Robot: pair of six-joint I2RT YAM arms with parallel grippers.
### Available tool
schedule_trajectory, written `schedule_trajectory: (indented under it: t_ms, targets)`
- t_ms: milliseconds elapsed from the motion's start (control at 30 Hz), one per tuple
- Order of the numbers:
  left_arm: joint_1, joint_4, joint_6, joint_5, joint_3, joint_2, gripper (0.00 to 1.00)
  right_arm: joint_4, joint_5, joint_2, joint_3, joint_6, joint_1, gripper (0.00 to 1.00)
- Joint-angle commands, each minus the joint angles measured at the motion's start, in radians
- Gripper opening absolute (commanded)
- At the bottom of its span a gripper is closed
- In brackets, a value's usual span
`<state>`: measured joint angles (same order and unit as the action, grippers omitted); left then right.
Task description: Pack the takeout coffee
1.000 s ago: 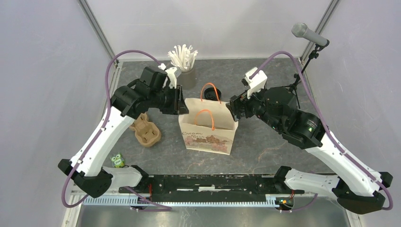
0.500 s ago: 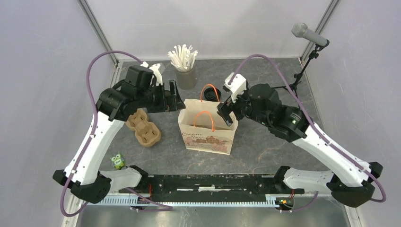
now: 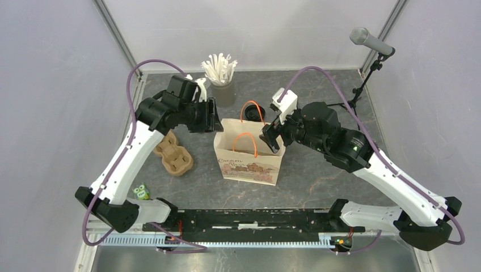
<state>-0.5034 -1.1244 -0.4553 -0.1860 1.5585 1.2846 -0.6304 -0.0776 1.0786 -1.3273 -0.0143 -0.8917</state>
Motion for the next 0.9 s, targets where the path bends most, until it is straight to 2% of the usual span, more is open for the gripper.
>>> schedule_trajectory:
  t_ms: [0, 67, 200, 367, 600, 667, 833, 867]
  targets:
    - [0.0, 0.061, 0.082, -0.043, -0.005, 0.041, 0.56, 0.054, 0.025, -0.028, 0.009, 0.055, 0.004, 0.91]
    - [-0.001, 0.066, 0.089, -0.055, -0.003, 0.055, 0.52, 0.053, 0.024, -0.025, 0.003, 0.052, 0.003, 0.91]
    - [-0.005, 0.08, 0.114, -0.059, 0.0, 0.057, 0.26, 0.032, -0.004, -0.008, -0.026, 0.01, 0.005, 0.91]
    - [-0.007, 0.118, 0.213, -0.086, 0.015, 0.031, 0.03, -0.052, -0.017, 0.099, -0.183, -0.063, 0.013, 0.92]
    - [-0.006, 0.256, 0.321, -0.086, -0.09, -0.079, 0.02, 0.0, 0.062, 0.191, -0.268, -0.079, 0.056, 0.91]
    - [-0.007, 0.299, 0.33, -0.086, -0.132, -0.113, 0.02, 0.025, 0.112, 0.213, -0.265, -0.087, 0.067, 0.88]
    - [-0.005, 0.405, 0.34, -0.102, -0.243, -0.19, 0.02, 0.114, 0.195, 0.252, -0.264, -0.14, 0.077, 0.71]
    - [-0.006, 0.418, 0.337, -0.101, -0.261, -0.198, 0.02, 0.131, 0.23, 0.256, -0.264, -0.153, 0.078, 0.63]
